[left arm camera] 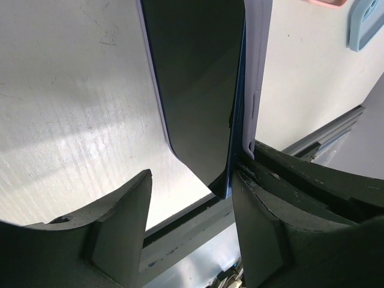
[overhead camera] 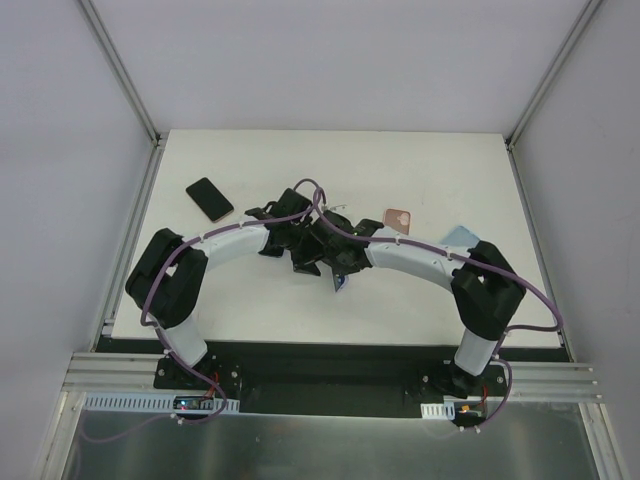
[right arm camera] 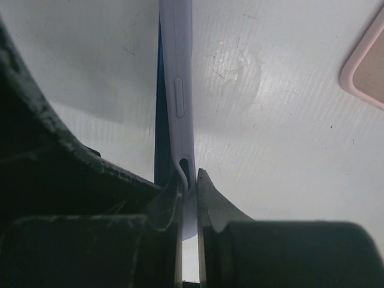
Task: Take the phone out of the phone case
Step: Remove the phone case from the phone.
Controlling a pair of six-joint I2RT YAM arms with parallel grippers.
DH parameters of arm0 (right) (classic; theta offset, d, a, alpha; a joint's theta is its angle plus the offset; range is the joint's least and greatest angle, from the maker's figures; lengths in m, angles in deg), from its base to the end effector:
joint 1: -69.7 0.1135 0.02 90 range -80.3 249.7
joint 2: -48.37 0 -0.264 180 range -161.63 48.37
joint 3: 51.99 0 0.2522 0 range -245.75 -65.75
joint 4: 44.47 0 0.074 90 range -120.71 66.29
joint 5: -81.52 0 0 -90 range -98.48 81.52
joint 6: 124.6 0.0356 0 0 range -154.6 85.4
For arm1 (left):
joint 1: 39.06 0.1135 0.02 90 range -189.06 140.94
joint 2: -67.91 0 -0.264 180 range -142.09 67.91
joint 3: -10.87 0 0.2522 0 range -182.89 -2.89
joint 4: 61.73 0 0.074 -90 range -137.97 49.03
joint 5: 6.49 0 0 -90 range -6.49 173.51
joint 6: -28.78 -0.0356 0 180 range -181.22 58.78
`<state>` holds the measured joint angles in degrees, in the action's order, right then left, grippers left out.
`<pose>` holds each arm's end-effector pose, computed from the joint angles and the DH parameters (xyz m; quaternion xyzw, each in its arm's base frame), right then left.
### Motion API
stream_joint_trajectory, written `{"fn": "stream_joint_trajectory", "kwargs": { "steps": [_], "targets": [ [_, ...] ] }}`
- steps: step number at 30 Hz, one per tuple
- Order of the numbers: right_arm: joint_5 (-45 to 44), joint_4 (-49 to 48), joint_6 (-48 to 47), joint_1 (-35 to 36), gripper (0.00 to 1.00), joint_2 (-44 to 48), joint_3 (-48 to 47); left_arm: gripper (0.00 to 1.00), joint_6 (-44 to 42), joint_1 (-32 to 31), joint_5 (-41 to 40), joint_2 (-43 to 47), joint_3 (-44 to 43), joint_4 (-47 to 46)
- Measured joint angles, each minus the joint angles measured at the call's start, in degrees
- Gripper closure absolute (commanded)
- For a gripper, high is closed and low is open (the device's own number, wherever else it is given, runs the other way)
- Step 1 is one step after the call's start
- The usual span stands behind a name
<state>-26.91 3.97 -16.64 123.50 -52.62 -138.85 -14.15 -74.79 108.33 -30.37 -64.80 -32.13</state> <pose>0.2244 0.2875 0.2154 -0.2589 0.9241 0.0111 0.2808 0.2803 -0.2200 0.1938 -0.0220 0.9264 -0.3617 0.1028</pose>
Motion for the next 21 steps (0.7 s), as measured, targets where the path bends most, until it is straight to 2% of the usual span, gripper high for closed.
{"fn": "stream_joint_trajectory", "kwargs": {
  "steps": [10, 18, 21],
  "targets": [
    [0.2, -1.3, -0.7, 0.2, 0.99, 1.3, 1.7, 0.53, 1.4, -1.4, -2.2, 0.5, 0.5, 0.5],
    [3.7, -4.3, -1.7, 1.5, 0.99, 2.8, 3.7, 0.41, 2.9, -2.8, -5.6, 6.6, 5.7, -0.5],
    [5.4, -4.5, -0.5, 1.5, 0.99, 2.8, 3.7, 0.4, 1.9, -3.0, -6.2, 9.2, 7.7, -0.6]
  ]
}}
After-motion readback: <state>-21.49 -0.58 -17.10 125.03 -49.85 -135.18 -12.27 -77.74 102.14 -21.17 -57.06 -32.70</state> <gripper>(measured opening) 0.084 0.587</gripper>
